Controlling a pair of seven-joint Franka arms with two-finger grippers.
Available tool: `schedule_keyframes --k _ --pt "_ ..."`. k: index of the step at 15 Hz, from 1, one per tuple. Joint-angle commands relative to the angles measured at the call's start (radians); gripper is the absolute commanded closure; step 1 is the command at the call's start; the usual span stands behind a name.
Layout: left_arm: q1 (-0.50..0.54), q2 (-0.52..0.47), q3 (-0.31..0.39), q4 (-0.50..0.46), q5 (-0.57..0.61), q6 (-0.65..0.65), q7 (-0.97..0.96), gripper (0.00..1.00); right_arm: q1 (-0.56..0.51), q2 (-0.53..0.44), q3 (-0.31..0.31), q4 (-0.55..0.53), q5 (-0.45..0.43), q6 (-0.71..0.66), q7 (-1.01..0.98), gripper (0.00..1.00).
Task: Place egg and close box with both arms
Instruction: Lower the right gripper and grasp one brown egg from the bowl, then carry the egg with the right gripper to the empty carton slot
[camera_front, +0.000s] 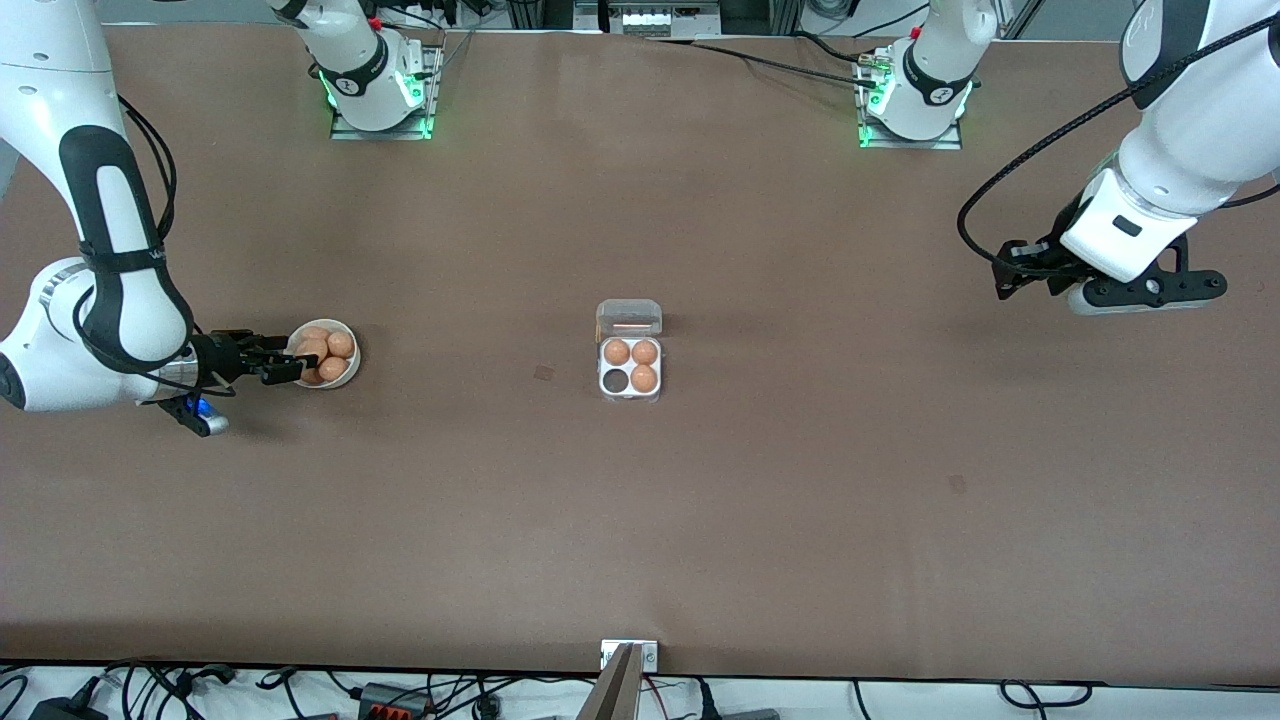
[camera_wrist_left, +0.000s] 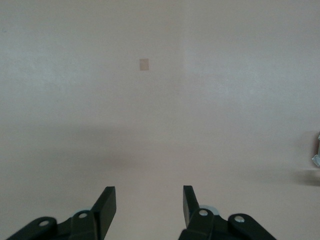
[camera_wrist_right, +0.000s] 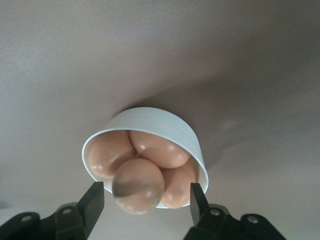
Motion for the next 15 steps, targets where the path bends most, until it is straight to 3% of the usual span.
schedule_keyframes --k 1,4,5,8,10,15 --pt "0.007 -0.004 -0.005 0.021 -0.017 -0.02 0.013 0.54 -0.007 0.012 0.009 0.006 0.019 -0.005 0.003 0.25" --pt "0.007 -0.004 -0.006 0.022 -0.017 -0.02 0.009 0.84 -0.006 0.019 0.01 0.008 0.021 0.001 0.003 0.3" --pt "0.007 -0.005 -0.006 0.022 -0.017 -0.02 0.007 0.84 -0.006 0.019 0.01 0.008 0.021 -0.002 0.002 0.34" --pt "0.007 -0.005 -0.006 0.022 -0.017 -0.02 0.007 0.85 -0.001 0.016 0.012 0.011 0.017 -0.008 -0.004 0.73" --pt "0.007 -0.005 -0.006 0.022 -0.017 -0.02 0.007 0.85 0.016 0.009 0.012 0.038 0.016 -0.023 -0.017 0.87" --pt "0.007 -0.005 -0.006 0.022 -0.017 -0.02 0.007 0.91 0.056 0.009 0.012 0.29 -0.05 -0.261 -0.012 0.9"
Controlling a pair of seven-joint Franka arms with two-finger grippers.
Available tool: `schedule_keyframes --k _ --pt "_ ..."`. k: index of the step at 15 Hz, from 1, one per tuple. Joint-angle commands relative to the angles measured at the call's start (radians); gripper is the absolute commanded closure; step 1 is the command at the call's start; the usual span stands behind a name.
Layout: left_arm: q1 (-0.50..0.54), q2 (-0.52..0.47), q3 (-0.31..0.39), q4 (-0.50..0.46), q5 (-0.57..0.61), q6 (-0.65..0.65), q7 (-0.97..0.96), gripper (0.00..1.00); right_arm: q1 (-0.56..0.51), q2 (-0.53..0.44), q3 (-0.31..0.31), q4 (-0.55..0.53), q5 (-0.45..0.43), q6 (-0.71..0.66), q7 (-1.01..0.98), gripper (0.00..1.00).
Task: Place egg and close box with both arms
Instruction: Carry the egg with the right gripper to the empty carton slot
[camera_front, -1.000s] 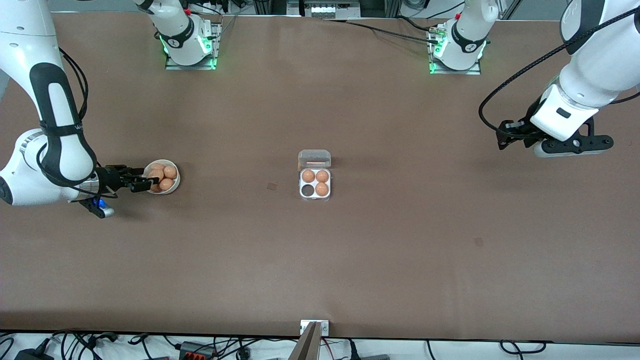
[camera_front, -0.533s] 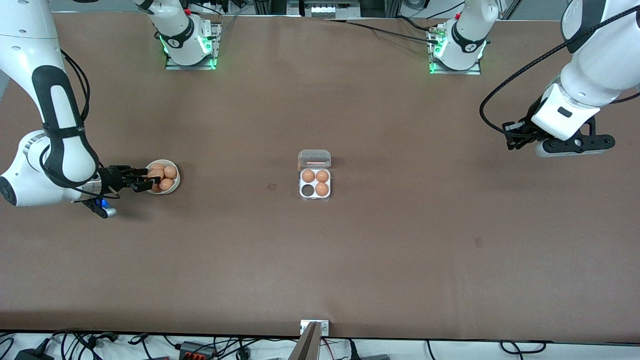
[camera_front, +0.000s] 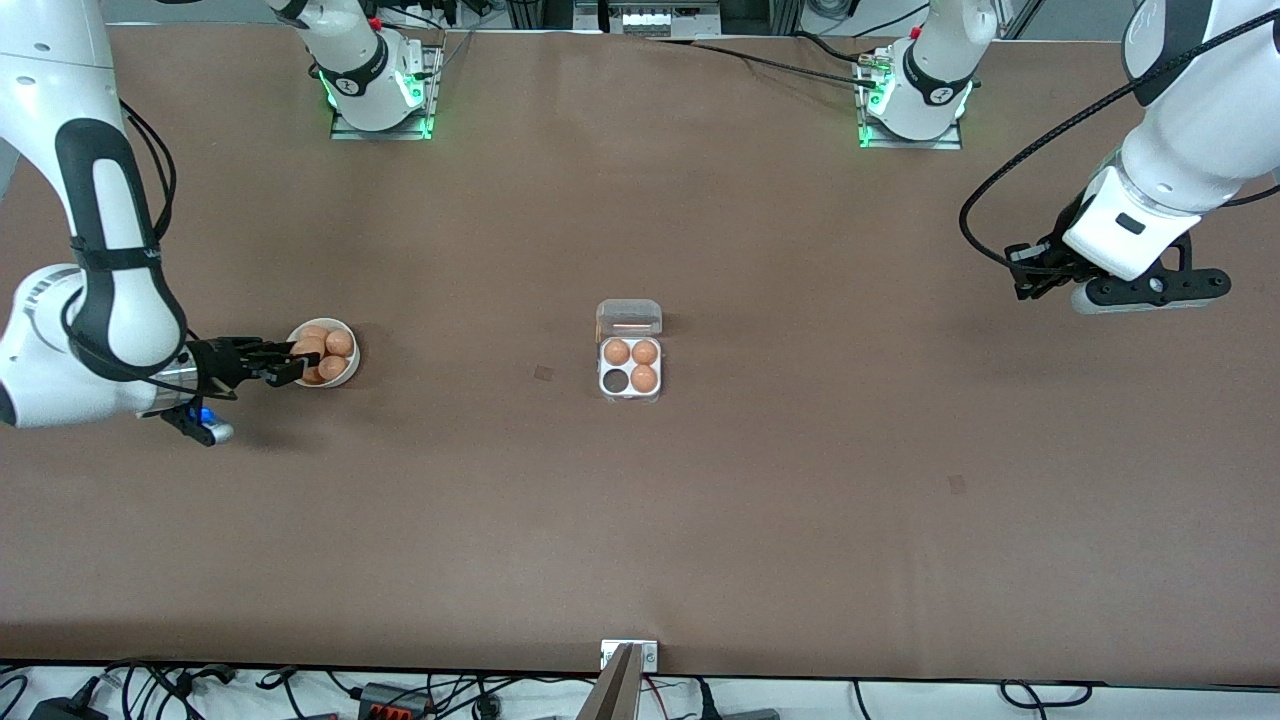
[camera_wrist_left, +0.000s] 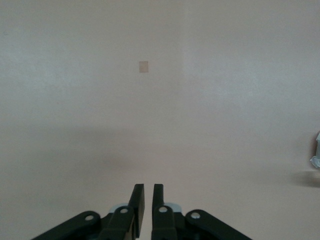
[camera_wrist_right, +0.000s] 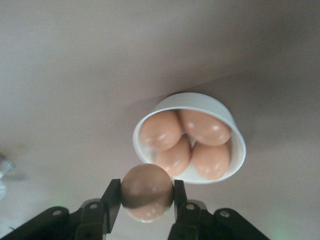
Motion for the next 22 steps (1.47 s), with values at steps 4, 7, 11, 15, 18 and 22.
schedule_keyframes --k 4,7,11,15,18,22 --pt "0.007 -0.007 -0.007 0.015 -0.019 -0.02 0.007 0.98 0.138 -0.012 0.001 0.228 -0.047 -0.108 -0.137 0.91" --pt "0.007 -0.007 -0.007 0.015 -0.019 -0.02 0.007 0.98 0.298 -0.026 0.0 0.231 -0.052 0.041 -0.139 0.91" --pt "0.007 -0.007 -0.007 0.015 -0.019 -0.022 0.007 0.97 0.491 -0.029 -0.009 0.202 -0.073 0.235 -0.065 0.91" --pt "0.007 -0.007 -0.007 0.015 -0.019 -0.022 0.007 0.97 0.592 -0.026 -0.008 0.153 -0.073 0.392 0.017 0.91" --pt "0.005 -0.005 -0.007 0.015 -0.019 -0.022 0.007 0.96 0.661 -0.02 -0.008 0.064 -0.073 0.585 0.082 0.91" --pt "0.007 -0.005 -0.005 0.016 -0.019 -0.034 0.009 0.97 0.744 -0.009 -0.009 -0.045 -0.073 0.774 0.169 0.91"
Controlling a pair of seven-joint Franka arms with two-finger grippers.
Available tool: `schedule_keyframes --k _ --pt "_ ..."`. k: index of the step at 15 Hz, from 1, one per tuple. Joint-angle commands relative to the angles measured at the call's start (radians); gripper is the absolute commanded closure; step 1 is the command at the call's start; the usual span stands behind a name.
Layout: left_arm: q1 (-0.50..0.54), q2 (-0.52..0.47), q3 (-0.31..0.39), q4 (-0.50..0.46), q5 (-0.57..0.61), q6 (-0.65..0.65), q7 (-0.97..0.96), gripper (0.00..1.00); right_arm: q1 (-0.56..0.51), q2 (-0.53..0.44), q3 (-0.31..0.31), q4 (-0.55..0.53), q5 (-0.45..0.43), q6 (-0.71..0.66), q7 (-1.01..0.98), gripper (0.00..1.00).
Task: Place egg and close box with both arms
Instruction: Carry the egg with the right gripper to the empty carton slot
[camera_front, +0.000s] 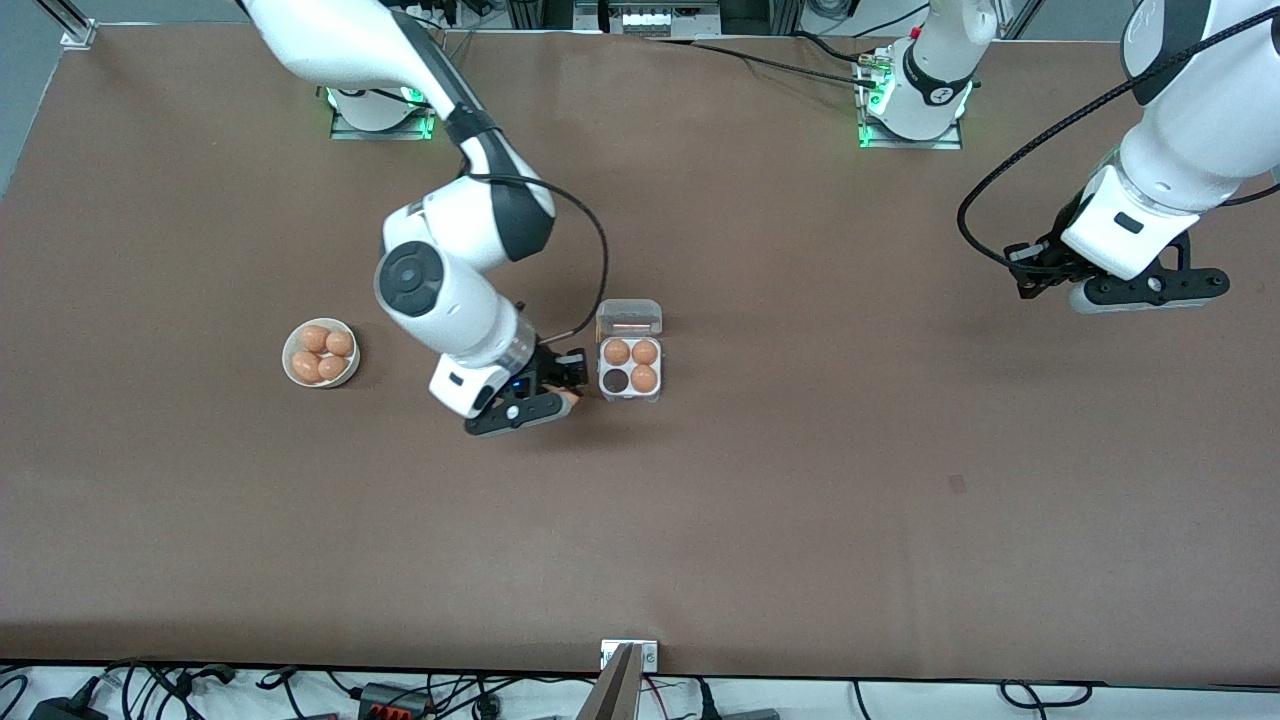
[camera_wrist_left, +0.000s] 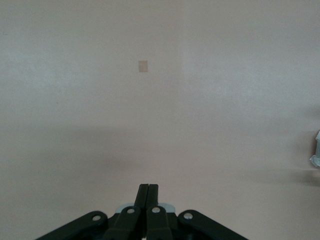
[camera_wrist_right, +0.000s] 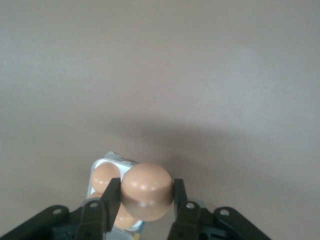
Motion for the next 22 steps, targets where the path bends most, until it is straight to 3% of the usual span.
schedule_keyframes --k 1,22 --pt "0.007 -0.005 -0.003 0.015 -0.019 -0.029 0.009 0.97 0.059 -0.005 -0.015 -0.089 -0.006 0.119 0.051 0.91" --pt "0.008 0.001 0.003 0.035 -0.042 -0.041 0.007 0.98 0.131 0.109 -0.02 -0.098 -0.007 0.229 0.097 0.88"
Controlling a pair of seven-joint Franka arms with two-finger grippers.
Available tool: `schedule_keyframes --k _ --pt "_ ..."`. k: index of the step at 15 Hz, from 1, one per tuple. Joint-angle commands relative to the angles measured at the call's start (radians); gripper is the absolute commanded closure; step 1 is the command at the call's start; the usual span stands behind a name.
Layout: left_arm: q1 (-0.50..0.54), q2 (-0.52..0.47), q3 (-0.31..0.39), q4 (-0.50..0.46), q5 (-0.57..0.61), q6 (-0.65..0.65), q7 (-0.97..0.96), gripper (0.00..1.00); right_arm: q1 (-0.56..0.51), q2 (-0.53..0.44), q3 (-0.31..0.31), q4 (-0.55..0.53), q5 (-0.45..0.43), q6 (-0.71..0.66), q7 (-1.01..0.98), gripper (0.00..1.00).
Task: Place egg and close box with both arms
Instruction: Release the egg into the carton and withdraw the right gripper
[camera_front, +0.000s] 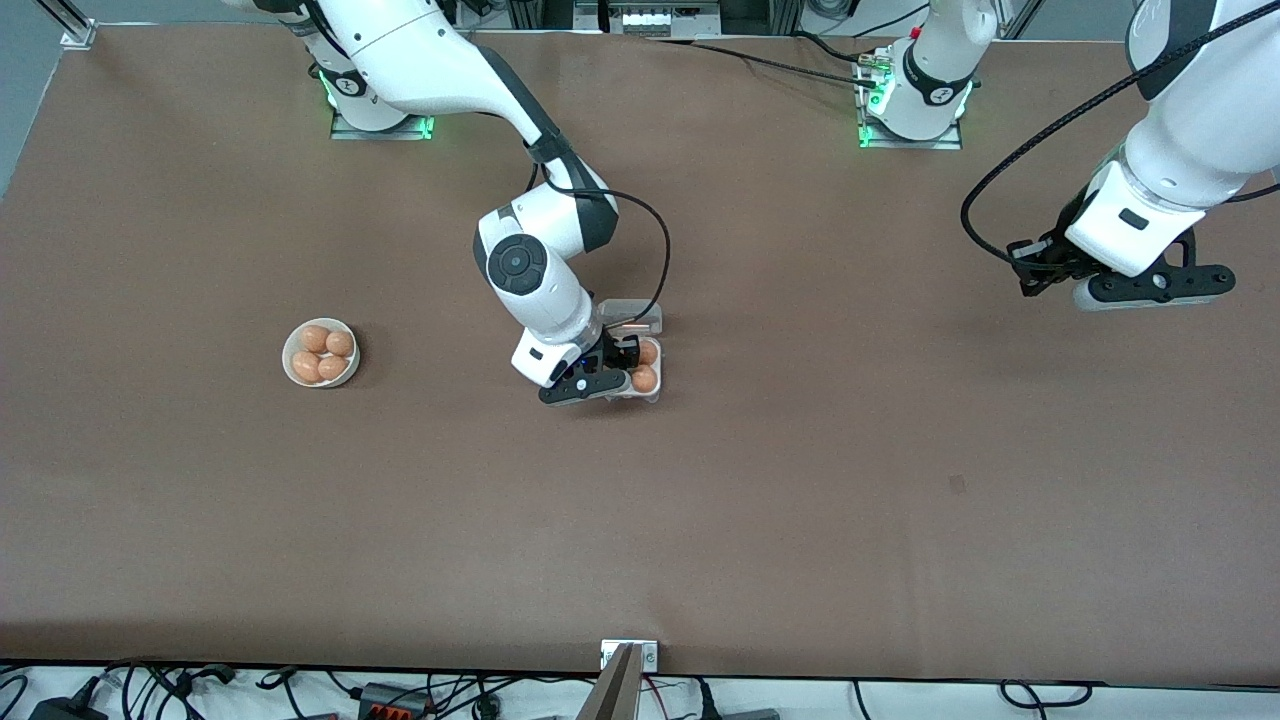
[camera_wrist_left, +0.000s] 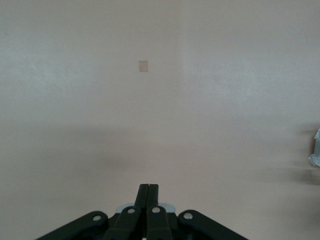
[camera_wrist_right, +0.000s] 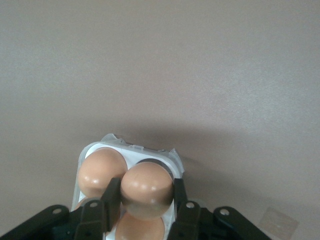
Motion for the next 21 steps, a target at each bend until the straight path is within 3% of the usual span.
schedule_keyframes --k 1,2,6,8,14,21 --pt "0.008 0.003 0.006 0.022 -0.043 -0.032 0.008 0.99 0.015 0.003 -0.014 -0.004 -0.01 0.022 0.017 0.59" --pt "0.008 0.006 0.006 0.031 -0.043 -0.033 0.009 0.99 0.015 0.003 -0.016 -0.004 -0.013 0.022 0.028 0.01" --pt "0.007 0.007 0.006 0.04 -0.042 -0.035 0.012 0.99 0.014 -0.044 -0.026 -0.001 -0.013 -0.034 0.068 0.0" --pt "0.008 0.007 0.006 0.037 -0.042 -0.05 0.012 0.99 0.029 -0.08 -0.074 0.023 -0.017 -0.131 0.068 0.0" --pt "0.006 0.021 0.006 0.042 -0.042 -0.066 0.005 1.0 0.017 -0.205 -0.206 0.14 -0.171 -0.427 0.049 0.0" --pt "0.006 0.021 -0.002 0.04 -0.037 -0.073 -0.001 0.99 0.009 -0.339 -0.417 0.149 -0.165 -0.666 -0.042 0.0"
